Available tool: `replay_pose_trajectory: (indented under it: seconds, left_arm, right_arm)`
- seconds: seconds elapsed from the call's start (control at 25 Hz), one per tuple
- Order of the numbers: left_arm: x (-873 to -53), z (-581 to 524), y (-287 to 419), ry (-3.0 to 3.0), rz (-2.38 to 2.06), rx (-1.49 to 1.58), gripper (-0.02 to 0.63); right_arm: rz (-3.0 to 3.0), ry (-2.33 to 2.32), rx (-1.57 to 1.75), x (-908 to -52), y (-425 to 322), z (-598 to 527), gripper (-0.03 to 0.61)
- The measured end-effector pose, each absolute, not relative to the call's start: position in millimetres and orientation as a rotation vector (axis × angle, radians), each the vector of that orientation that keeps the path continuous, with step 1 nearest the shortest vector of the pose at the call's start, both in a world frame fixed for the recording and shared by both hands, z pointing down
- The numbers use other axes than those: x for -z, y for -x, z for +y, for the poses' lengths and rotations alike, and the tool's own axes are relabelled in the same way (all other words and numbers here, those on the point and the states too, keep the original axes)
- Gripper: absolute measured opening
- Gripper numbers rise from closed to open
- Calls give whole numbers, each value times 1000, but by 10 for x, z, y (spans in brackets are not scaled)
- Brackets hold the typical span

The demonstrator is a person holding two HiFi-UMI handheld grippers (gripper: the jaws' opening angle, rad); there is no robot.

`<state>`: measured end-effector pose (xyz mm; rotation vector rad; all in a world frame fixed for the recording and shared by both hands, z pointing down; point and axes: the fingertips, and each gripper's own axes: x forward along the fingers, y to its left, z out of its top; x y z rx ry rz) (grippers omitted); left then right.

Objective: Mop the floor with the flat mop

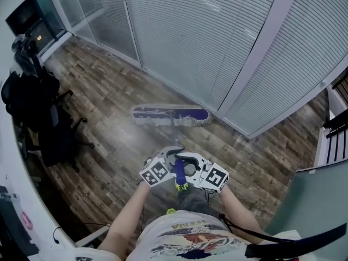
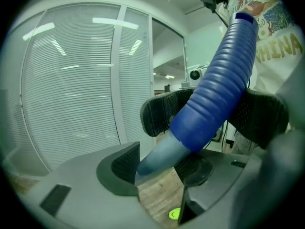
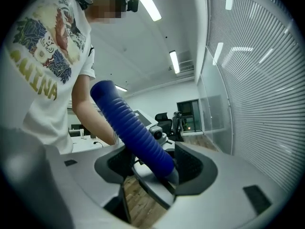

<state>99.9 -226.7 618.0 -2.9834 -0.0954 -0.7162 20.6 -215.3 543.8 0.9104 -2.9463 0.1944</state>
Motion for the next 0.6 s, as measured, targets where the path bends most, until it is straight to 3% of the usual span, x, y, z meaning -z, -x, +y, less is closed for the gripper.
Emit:
replay_pose_trajectory:
  seconds: [0.28,0.6]
  left_arm:
    - [-6164,-2876,-1387,3020,-100,735,192]
    - [-6142,-2639,-1136,3043,-53,713,195]
  right_arm:
    - [-2936,-971,-265,-5475,-602,-2788,249]
    - [-2922,-919,-256,-5459,-338,-2523,249]
